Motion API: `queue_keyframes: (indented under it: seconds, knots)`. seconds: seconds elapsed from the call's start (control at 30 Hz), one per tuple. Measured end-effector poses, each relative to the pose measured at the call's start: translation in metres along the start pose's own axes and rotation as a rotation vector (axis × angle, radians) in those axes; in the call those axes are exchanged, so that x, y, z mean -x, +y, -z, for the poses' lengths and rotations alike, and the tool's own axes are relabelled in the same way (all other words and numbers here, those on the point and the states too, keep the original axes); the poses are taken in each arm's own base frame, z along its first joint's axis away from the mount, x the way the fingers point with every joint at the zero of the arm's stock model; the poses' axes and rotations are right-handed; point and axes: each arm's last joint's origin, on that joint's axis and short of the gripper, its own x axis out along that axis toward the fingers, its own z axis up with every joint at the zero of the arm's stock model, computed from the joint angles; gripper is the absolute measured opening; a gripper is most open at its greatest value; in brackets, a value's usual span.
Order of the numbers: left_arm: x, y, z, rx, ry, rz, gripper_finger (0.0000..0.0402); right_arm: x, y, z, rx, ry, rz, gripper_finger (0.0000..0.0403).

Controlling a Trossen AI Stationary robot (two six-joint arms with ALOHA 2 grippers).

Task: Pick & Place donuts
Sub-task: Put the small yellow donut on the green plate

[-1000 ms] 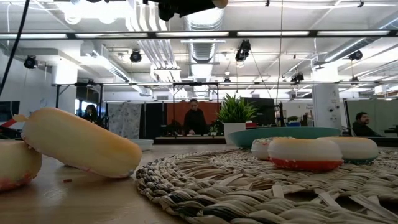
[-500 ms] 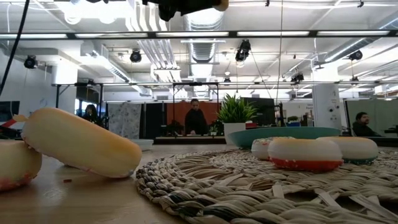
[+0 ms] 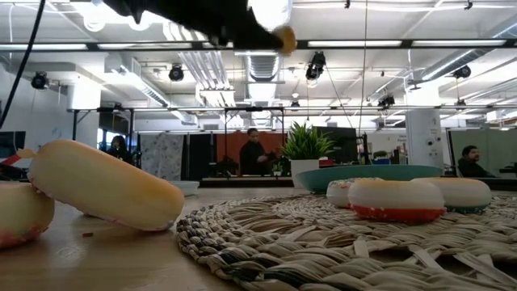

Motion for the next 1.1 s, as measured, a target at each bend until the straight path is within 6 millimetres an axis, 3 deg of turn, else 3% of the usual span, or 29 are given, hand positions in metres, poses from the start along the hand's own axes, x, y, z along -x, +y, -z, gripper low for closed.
queue_keyframes:
  seconds: [0.27, 0.37, 0.8, 1.1]
  knots:
    - [-0.035, -0.032, 0.05, -0.244, 0.196, 0.111, 0.0, 0.022, -0.012, -0.03, 0.026, 0.007, -0.022, 0.0201]
    - [-0.049, -0.041, 0.058, -0.317, 0.247, 0.143, 0.0, 0.026, -0.014, -0.037, 0.037, -0.008, -0.031, 0.0201]
    - [-0.103, -0.07, 0.048, -0.497, 0.421, 0.319, 0.0, 0.034, -0.02, -0.046, 0.066, -0.005, -0.04, 0.0201]
    - [-0.132, -0.08, 0.048, -0.577, 0.533, 0.301, 0.0, 0.037, -0.021, -0.044, 0.086, 0.003, -0.04, 0.0201]
